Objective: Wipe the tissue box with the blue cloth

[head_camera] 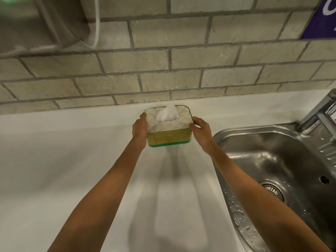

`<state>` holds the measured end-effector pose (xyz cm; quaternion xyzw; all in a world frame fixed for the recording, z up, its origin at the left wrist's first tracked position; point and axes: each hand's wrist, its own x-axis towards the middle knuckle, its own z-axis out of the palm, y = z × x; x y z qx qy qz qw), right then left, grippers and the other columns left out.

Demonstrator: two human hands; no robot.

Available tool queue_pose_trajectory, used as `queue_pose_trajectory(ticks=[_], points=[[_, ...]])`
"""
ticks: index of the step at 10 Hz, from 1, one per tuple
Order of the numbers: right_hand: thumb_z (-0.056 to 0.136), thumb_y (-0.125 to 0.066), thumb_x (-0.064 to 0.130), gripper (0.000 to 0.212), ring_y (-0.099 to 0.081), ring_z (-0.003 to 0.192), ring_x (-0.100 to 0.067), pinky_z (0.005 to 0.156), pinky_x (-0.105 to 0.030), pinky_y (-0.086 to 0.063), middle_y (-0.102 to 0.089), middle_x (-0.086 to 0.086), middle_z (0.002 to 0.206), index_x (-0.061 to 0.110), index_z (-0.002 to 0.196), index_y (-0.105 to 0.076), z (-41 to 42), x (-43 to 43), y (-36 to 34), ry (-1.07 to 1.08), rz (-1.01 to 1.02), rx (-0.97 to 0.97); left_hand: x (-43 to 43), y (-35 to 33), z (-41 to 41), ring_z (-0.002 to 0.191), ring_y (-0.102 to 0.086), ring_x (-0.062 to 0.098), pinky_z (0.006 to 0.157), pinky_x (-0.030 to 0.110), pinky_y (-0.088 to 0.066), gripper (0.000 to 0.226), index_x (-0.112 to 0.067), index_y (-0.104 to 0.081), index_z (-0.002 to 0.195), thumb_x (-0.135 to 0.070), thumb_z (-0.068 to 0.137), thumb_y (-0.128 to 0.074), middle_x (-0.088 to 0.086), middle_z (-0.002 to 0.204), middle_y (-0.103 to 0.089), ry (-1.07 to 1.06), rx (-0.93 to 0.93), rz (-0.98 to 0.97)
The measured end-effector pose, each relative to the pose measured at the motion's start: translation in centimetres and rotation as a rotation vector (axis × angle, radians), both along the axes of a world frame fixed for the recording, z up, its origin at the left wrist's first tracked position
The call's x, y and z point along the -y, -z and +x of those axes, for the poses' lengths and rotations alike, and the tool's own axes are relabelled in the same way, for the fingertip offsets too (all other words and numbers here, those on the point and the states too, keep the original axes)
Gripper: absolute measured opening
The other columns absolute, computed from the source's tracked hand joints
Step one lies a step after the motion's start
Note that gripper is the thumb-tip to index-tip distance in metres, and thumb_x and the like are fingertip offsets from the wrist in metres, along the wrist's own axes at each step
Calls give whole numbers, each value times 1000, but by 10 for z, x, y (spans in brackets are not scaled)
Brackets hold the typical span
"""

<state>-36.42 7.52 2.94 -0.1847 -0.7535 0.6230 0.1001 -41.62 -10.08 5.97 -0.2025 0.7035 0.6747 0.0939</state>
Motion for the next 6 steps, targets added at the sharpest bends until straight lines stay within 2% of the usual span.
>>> queue_pose_trajectory(ticks=[1,3,5,6], points=[[91,-47,6,36,-53,97,-15,80,-24,-41,-60,-14,126,2,126,-56,0,0,-1,0,-1,-5,0,1,-3,120,-50,29,104,40,-41,52,-12,-49,130,-46,93,-36,10,135,-53,-2,-3,-18],[91,-47,6,36,-53,95,-14,78,-23,-39,-60,-12,124,3,126,-56,1,1,-1,-18,33,-4,1,5,-5,119,-50,27,98,36,-41,52,-13,-47,131,-46,93,-36,9,135,-52,17,-1,-9],[91,-48,8,36,-54,98,-18,61,-8,-42,-58,-5,113,3,127,-54,1,2,-1,-36,46,19,3,5,-3,123,-47,27,102,38,-39,54,-14,-43,135,-48,94,-33,9,139,-48,74,-3,-27],[92,-52,15,48,-52,121,-26,81,-20,-43,-53,-10,133,7,139,-42,0,2,0,-25,8,68,4,5,-4,130,-42,27,109,40,-34,58,-16,-37,141,-50,94,-30,7,147,-41,79,-8,-68]])
